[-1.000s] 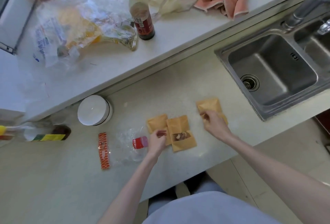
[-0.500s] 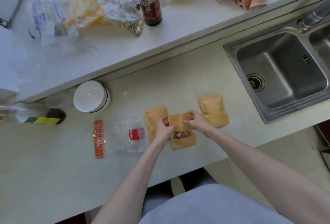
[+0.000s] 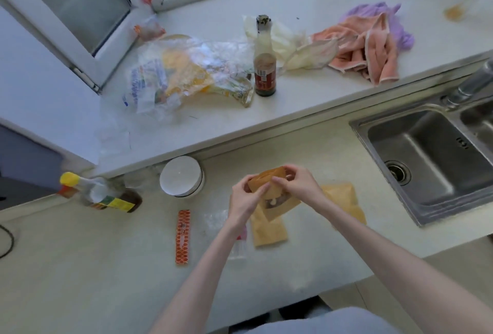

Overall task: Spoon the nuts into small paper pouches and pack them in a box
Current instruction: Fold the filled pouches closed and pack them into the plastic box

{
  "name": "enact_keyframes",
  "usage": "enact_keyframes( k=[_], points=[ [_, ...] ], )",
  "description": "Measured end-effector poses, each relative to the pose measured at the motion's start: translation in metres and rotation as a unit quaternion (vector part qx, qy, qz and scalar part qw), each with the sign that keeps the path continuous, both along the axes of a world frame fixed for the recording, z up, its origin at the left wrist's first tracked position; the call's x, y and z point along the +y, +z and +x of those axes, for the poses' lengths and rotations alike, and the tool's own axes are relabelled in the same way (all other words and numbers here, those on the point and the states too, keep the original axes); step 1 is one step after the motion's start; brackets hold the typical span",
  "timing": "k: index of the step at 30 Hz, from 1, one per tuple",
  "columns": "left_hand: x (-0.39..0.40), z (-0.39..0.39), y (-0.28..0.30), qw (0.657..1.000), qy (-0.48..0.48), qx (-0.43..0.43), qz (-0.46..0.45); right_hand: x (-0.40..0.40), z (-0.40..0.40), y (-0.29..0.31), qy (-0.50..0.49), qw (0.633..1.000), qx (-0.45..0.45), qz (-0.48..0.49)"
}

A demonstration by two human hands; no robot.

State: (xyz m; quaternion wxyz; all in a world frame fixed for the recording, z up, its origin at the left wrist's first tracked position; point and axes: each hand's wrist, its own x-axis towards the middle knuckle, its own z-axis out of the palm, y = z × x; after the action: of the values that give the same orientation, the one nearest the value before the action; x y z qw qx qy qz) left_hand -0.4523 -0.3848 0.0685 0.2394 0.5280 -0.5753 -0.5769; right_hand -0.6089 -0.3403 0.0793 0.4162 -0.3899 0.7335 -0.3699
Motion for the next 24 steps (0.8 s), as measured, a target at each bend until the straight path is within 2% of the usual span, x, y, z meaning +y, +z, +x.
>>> enact_keyframes(
  k=[5, 9, 16, 19, 22, 24],
  points=[
    [-0.029, 0.032, 0.076, 0.994, 0.026, 0.069, -0.076, -0.027, 0.031, 0.089, 0.008, 0.993, 0.031, -0.111],
    [-0.041, 0.057, 0.136, 0.983, 0.038, 0.132, -0.123, -0.037, 0.06, 0.152, -0.004, 0.979, -0.004, -0.202],
    [-0.045, 0.098, 0.209, 0.96, 0.039, 0.194, -0.2, -0.038, 0.1, 0.215, -0.007, 0.956, 0.026, -0.292],
    [-0.044, 0.112, 0.217, 0.96, 0.03, 0.181, -0.213, -0.035, 0.113, 0.221, 0.0, 0.947, 0.087, -0.309],
    [-0.047, 0.129, 0.221, 0.958, 0.002, 0.15, -0.242, -0.027, 0.128, 0.223, 0.016, 0.918, 0.203, -0.34],
    [-0.05, 0.139, 0.225, 0.954, -0.026, 0.115, -0.274, -0.023, 0.137, 0.225, 0.027, 0.906, 0.241, -0.348]
  ],
)
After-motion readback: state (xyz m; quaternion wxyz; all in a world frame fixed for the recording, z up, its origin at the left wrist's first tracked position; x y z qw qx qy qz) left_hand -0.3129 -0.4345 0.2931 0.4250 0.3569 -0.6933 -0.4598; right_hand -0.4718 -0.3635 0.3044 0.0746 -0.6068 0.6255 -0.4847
